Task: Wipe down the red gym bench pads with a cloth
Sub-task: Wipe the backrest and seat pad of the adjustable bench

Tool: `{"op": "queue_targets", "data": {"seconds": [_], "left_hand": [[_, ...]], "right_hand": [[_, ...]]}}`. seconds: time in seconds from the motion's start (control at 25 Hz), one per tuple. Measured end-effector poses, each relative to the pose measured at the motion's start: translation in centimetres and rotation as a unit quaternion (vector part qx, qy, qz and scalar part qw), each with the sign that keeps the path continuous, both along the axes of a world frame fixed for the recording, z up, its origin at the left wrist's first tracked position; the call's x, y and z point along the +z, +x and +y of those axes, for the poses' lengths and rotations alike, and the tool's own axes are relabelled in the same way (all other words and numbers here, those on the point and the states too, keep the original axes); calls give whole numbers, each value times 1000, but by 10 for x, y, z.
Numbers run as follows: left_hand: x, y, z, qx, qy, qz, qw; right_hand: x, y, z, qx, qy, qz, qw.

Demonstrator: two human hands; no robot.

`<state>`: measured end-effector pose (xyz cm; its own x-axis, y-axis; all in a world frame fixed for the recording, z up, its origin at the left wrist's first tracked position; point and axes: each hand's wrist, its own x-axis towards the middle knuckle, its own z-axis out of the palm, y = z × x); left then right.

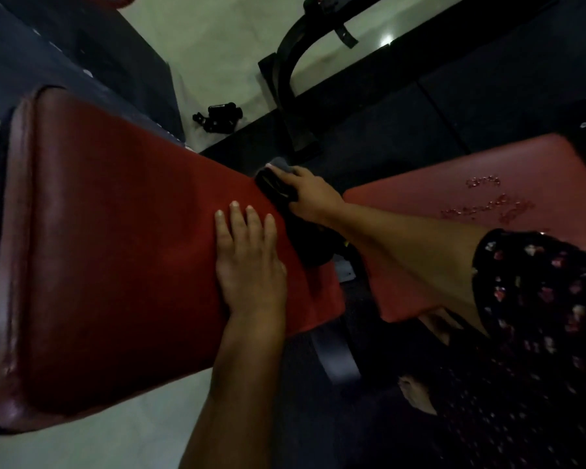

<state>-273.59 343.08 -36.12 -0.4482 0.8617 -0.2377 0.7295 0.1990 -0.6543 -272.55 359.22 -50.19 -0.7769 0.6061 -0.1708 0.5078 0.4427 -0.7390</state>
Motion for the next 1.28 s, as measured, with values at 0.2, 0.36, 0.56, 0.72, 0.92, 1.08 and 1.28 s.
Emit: {"op": "queue_targets", "data": {"seconds": [0.2, 0.36, 0.56, 0.72, 0.92, 1.08, 1.28], "left_hand": [[5, 5, 3, 0, -12, 35, 999], [-4, 3, 28, 39, 41, -5, 998], [-31, -7, 41, 38, 7, -15, 999], [-41, -11, 39, 34, -65, 26, 997], [-41, -7, 43, 43, -77, 30, 996], [-45, -8, 44, 47, -84, 28, 995], [-50, -9, 45, 50, -84, 27, 995]], "right_hand": [[-23, 29, -20, -13, -106, -16, 994], [-44, 97, -105, -1, -59, 89, 994], [-57, 164, -211, -28, -108, 94, 989], [-67, 172, -217, -30, -35, 41, 998], [-81, 145, -130, 16, 38, -72, 997], [-65, 79, -55, 10, 53, -65, 996], [-65, 10, -2, -41, -44, -75, 995]]}}
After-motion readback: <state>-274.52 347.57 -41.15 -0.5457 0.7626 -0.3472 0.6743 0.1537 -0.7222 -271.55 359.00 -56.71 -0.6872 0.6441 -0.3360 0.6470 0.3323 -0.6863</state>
